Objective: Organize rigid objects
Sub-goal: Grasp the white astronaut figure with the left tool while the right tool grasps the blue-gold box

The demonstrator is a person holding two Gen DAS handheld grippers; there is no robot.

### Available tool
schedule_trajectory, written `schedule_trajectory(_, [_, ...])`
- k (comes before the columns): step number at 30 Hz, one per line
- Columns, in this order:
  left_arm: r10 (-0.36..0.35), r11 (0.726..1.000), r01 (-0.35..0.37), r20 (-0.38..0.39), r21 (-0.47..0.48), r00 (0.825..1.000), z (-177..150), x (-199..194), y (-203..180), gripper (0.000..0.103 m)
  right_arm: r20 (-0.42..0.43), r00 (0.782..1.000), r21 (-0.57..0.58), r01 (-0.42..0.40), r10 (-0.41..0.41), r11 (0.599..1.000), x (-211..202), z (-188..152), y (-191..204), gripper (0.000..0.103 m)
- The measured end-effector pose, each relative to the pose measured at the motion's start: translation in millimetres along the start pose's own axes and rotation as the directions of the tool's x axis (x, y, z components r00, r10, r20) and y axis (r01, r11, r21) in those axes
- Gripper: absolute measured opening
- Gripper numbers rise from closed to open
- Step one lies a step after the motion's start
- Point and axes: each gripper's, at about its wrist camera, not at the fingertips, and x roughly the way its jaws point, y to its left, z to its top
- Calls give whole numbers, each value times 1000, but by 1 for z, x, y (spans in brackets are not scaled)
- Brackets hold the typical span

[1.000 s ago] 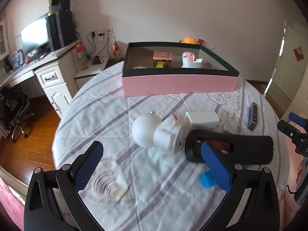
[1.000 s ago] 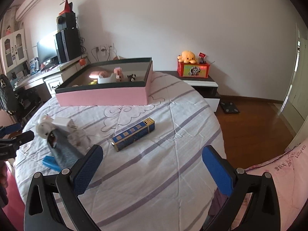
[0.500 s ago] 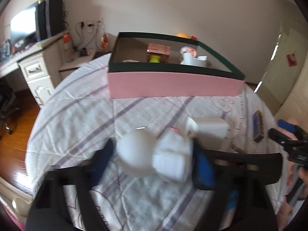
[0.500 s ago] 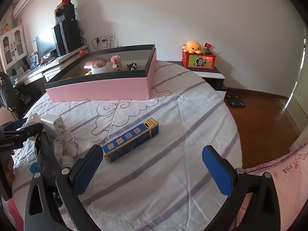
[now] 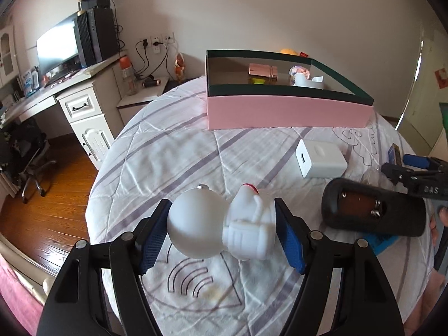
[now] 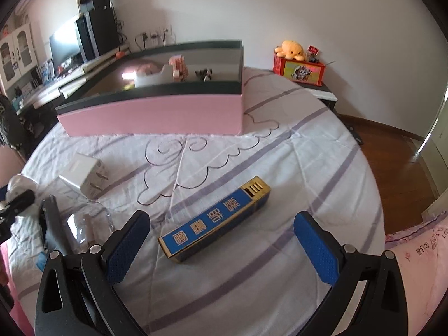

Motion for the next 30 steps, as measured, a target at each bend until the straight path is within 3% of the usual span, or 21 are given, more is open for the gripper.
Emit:
schedule_trajectory(6, [22, 1000, -22, 10, 4, 1000, -4, -7, 0, 74, 1, 1000, -1, 14, -14, 1000, -11, -7, -19, 53])
schedule_trajectory(11, [25, 1000, -25, -20, -9, 999, -9, -2, -1, 75, 3, 1000, 29, 23, -23, 999, -13, -6, -32, 49])
schedule_trajectory(15, [32, 999, -32, -26, 1, 999, -15, 1, -4, 77, 10, 1000, 28, 26, -27, 999, -8, 0, -29, 63])
schedule_trajectory(19, [23, 1000, -23, -8, 5, 1000, -16, -2, -3, 74, 8, 999, 9, 31, -31, 999, 3, 8, -27, 63])
schedule_trajectory(22, [9, 1000, -9, 5, 6, 1000, -16, 0, -1, 74, 15, 1000, -13, 16, -15, 1000, 6, 9, -27, 45])
schedule_trajectory(24, [-5, 1000, 5, 8, -4, 1000, -16, 0, 1, 74, 22, 1000, -16, -4, 4, 1000, 5, 8, -30, 27])
schedule_trajectory(27, [-27, 999, 28, 13, -22, 1000, -15, -2, 4, 74, 29, 999, -3, -29, 29, 1000, 3, 7, -36, 15])
schedule_trajectory(30, [-42, 999, 42, 22, -26, 999, -13, -6, 4, 73, 40, 997, 17, -63, 62, 998, -2, 3, -41, 15])
